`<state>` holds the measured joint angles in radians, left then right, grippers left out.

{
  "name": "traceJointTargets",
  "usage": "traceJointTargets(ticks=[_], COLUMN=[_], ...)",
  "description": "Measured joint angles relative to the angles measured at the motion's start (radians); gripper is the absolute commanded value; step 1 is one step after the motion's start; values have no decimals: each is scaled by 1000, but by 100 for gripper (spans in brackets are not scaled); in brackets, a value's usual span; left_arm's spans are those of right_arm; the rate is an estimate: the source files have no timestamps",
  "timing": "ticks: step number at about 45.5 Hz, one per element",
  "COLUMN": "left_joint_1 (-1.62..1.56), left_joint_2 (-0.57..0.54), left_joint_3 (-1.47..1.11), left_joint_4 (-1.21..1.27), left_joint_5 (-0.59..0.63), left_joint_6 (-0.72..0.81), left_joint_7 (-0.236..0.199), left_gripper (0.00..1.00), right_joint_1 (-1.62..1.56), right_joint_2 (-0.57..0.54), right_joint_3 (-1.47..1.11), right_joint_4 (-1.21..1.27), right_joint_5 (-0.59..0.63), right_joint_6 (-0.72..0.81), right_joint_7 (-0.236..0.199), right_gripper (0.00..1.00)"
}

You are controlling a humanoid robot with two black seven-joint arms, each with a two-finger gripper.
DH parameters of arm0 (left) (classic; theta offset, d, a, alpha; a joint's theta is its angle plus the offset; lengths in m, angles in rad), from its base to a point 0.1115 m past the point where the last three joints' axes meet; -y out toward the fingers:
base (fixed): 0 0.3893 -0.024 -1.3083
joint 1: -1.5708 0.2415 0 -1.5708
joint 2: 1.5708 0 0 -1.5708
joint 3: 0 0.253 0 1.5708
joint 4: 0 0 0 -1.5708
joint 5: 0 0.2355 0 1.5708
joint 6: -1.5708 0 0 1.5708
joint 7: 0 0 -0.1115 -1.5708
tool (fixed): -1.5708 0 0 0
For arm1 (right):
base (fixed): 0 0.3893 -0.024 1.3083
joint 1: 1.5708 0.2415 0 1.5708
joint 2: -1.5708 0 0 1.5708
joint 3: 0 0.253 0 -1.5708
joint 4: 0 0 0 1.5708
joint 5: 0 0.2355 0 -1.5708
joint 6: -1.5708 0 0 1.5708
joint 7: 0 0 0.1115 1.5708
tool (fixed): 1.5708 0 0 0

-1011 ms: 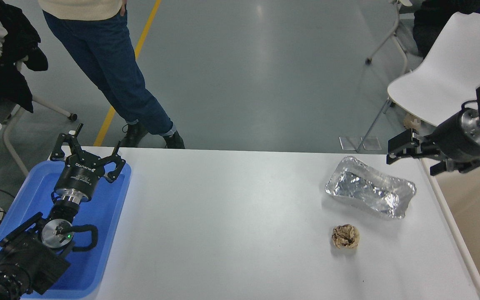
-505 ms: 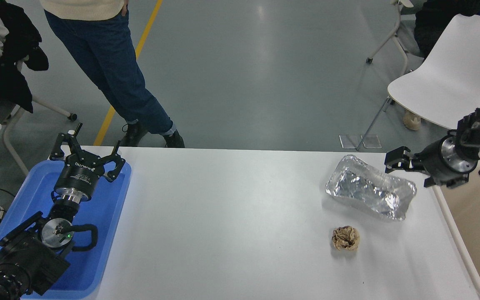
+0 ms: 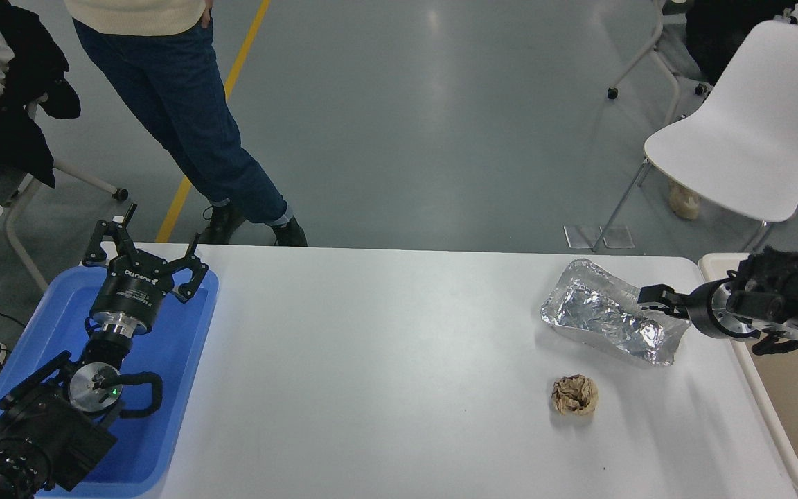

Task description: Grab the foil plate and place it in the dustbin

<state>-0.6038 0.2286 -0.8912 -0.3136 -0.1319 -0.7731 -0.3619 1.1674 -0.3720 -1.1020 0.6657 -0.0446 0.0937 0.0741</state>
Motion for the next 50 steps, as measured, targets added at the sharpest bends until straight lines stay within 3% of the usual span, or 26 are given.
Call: traceJointTargets(ticks=[12,21,26,34,40,50], left_joint_1=[0,1,1,1,1,1], left_joint_2=[0,0,0,0,0,0], left_joint_3=[0,0,0,0,0,0], left_joint_4=[0,0,0,0,0,0], left_joint_5=[0,0,0,0,0,0], left_joint_6=[0,0,0,0,0,0], left_joint_7=[0,0,0,0,0,0], left_gripper=[100,100,100,100,100,100], right_joint_1=[-57,-103,-118,-134,-138,-131], right_joint_2=[5,26,33,36,36,21], right_joint_3=[44,100,113,123,128,129], right_joint_4=[-31,-75,-88,-98,-96,-69], right_joint_5=[6,2,1,-3,-18,-47], right_joint_6=[-31,-38,-40,-41,-35,-21], right_joint_7=[0,0,0,-1,-1,-2], right_gripper=[99,65,52,15,0,0])
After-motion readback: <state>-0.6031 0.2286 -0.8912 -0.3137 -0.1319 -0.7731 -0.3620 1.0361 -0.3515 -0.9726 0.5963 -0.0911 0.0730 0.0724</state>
